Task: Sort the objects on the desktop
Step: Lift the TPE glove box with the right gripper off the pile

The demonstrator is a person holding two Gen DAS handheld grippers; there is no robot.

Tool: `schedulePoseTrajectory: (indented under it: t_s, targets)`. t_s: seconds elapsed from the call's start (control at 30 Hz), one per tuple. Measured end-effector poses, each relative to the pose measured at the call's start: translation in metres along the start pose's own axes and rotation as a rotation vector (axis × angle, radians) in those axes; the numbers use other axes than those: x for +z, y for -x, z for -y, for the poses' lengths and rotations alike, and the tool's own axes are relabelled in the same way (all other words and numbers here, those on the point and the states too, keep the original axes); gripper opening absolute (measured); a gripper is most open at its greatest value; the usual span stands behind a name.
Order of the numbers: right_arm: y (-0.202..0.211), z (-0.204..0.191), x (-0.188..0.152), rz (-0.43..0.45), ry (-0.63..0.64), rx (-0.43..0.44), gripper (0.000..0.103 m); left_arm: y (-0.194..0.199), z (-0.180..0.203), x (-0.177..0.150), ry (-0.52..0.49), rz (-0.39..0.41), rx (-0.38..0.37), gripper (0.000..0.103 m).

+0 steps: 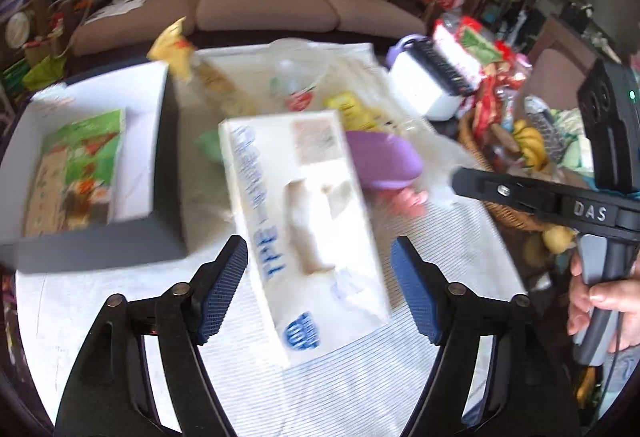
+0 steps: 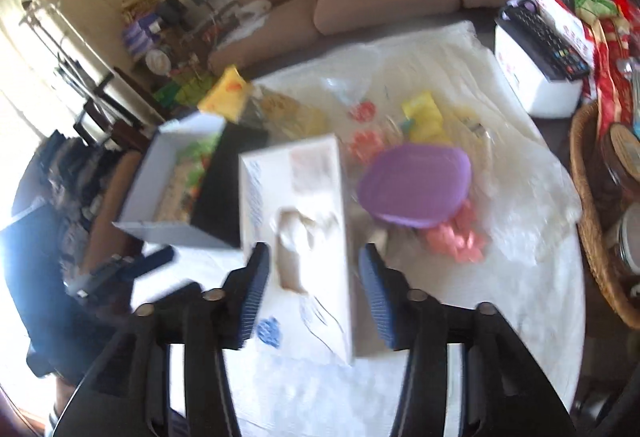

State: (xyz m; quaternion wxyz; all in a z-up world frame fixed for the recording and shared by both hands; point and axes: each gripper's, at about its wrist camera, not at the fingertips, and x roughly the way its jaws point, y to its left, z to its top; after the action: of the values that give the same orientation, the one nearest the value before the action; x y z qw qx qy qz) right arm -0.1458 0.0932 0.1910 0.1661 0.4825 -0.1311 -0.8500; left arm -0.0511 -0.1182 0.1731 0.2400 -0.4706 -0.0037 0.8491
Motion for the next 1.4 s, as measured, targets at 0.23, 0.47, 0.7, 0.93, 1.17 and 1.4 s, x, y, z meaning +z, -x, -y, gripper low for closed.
schedulePoseTrajectory:
  t_s: [0.23,0.47,0.7,0.93,1.17,1.4]
  targets:
    - [-0.051,0.03,-0.053,-0.068,-0.026,0.0,0.068,-0.031,-0.037,-0.069,0.113,-0.046,0.013,0.089]
    - [-0.059,0.013,-0.031,-0.063,0.077,-0.023,0.07,-0.058,-0.046,-0.11,0.263,-0.05,-0.08,0.089]
    - [-0.104,0.017,-0.014,-0.125,0.013,-0.021,0.076,-0.072,-0.039,-0.121,0.281,-0.043,-0.108,0.089]
    - [-0.128,0.016,-0.009,-0.132,-0.028,-0.036,0.078,-0.079,-0.034,-0.129,0.304,-0.068,-0.15,0.089]
    - [-0.141,-0.019,-0.003,-0.13,0.149,-0.229,0.071,-0.09,-0.013,-0.133,0.299,-0.105,-0.239,0.089]
    - [-0.128,-0.018,-0.013,-0.114,0.163,-0.248,0.048,-0.113,-0.02,-0.13,0.407,-0.146,-0.357,0.09]
